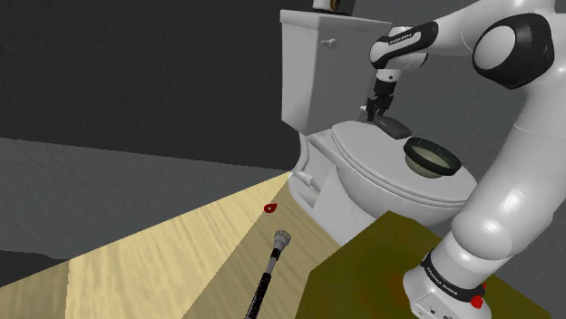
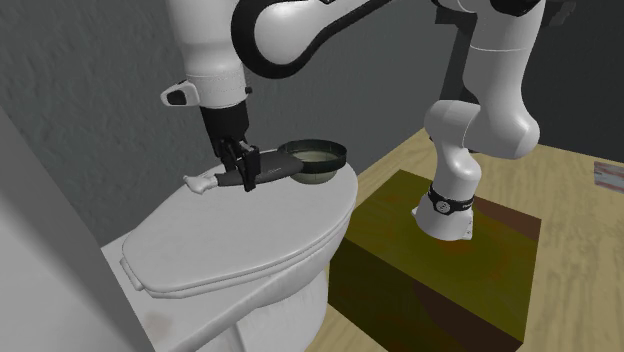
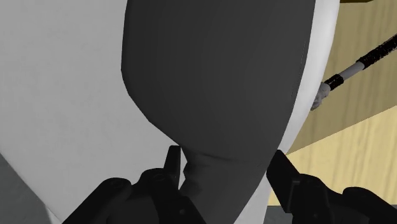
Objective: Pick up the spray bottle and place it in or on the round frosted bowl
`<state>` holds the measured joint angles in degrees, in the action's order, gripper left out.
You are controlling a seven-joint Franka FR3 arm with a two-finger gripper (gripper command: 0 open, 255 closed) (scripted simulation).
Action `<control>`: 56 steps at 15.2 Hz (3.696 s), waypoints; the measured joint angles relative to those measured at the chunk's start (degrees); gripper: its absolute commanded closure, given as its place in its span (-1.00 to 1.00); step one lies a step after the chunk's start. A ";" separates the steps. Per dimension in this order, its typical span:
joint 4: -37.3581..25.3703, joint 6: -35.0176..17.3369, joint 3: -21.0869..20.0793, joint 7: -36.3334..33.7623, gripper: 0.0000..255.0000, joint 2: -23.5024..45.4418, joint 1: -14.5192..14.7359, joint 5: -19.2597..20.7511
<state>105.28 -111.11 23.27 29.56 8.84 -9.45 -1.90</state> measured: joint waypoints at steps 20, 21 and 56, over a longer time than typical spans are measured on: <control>15.97 3.88 2.21 1.05 1.00 -21.73 -2.56 9.64; 17.71 3.67 2.52 1.44 1.00 -23.47 -3.13 10.50; 30.75 -1.62 5.22 3.88 -1.00 -32.16 -7.12 15.98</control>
<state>136.03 -112.73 28.49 33.44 -23.32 -16.57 14.08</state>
